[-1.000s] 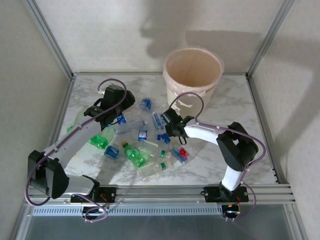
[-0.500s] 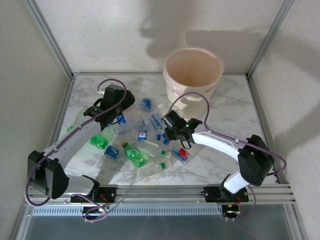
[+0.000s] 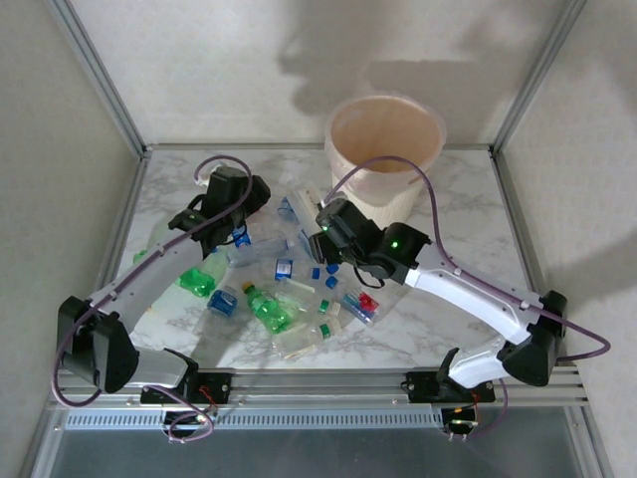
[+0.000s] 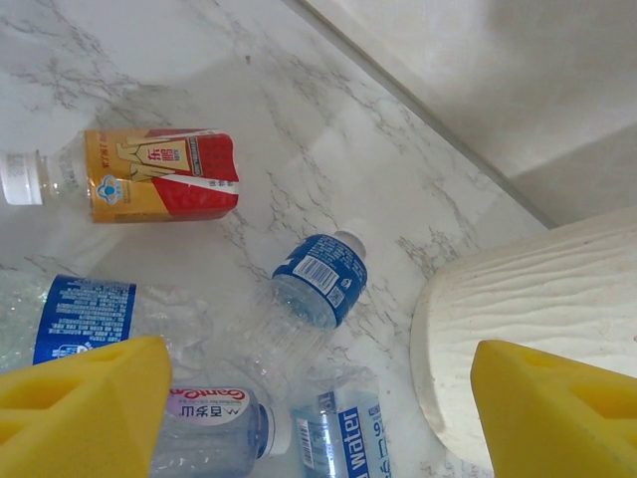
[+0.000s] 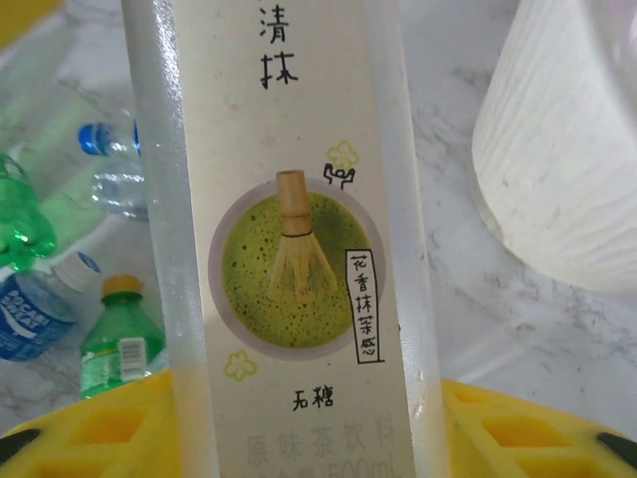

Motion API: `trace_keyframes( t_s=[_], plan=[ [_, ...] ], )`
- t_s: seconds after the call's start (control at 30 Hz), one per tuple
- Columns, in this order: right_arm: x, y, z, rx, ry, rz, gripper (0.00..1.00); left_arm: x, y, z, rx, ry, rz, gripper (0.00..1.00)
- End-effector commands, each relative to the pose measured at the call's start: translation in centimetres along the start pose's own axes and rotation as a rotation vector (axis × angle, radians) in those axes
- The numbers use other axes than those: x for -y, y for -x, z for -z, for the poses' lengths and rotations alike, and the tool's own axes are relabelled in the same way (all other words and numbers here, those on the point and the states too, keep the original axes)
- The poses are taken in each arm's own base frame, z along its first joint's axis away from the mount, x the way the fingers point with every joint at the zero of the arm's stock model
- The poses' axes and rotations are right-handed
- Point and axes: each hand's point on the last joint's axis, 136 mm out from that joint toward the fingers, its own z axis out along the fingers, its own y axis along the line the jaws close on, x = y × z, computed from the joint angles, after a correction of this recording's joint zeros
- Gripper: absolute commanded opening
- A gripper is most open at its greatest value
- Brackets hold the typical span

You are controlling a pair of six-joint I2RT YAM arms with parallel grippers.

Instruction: Put the plastic bottles in the bin

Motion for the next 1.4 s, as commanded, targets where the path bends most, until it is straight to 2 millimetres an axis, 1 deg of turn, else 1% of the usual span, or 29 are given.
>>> trace_keyframes(
  t_s=[0.0,0.1,0.2,0.37,0.47,0.57,0.63,0.67,0.7,0.77,0.87,0.97,1.03,1.1,1.2,1.37],
  plan=[
    [0.7,3.2,3.3,0.089,-0.027,0.018,0.35,1.6,0.8,-0.2,0.006,-0.037,0.02,0.79],
    [1.0,6.2,5.5,0.175,-0.045,0.003,0.36,2.1,1.1,-0.3,0.006,-0.037,0.013,0.79],
    [1.6,9.3,6.9,0.246,-0.074,-0.005,0.37,2.6,1.3,-0.3,0.008,-0.043,-0.003,0.79],
    [4.4,14.8,8.8,0.342,-0.111,-0.061,0.36,3.1,1.7,-0.2,0.01,-0.048,-0.028,0.79],
    [6.2,17.1,8.9,0.374,-0.128,-0.101,0.37,3.2,2.1,0.1,0.025,-0.053,-0.026,0.79],
    [8.5,18.6,8.2,0.378,-0.144,-0.158,0.37,3.5,1.7,-0.4,0.008,-0.067,-0.019,0.79],
    [10.3,19.1,7.4,0.367,-0.164,-0.199,0.37,4.1,1.4,-0.7,-0.013,-0.077,-0.033,0.78],
    [11.7,19.3,7.0,0.358,-0.186,-0.228,0.36,4.3,1.5,-0.7,-0.015,-0.079,-0.042,0.78],
    [12.4,19.3,6.4,0.346,-0.195,-0.246,0.36,4.6,1.6,-0.6,-0.014,-0.082,-0.05,0.78],
    [13.7,19.3,5.3,0.32,-0.199,-0.277,0.36,5.0,1.9,-0.3,-0.005,-0.092,-0.062,0.78],
    [15.2,19.0,3.9,0.284,-0.223,-0.298,0.36,4.7,2.0,0.0,0.008,-0.089,-0.063,0.78],
    [16.5,18.6,3.0,0.262,-0.242,-0.319,0.36,4.5,1.4,-0.4,-0.007,-0.09,-0.058,0.78],
    [17.1,18.3,2.3,0.247,-0.248,-0.328,0.36,4.6,1.3,-0.5,-0.017,-0.092,-0.062,0.78],
    [17.5,17.9,1.6,0.232,-0.251,-0.331,0.36,4.9,1.6,-0.1,-0.01,-0.094,-0.067,0.78],
    [17.7,17.2,0.4,0.209,-0.258,-0.327,0.36,4.7,2.1,0.5,0.011,-0.088,-0.073,0.78],
    [18.3,16.8,-0.7,0.198,-0.274,-0.321,0.36,4.2,1.6,0.3,-0.01,-0.076,-0.07,0.78]
  ],
)
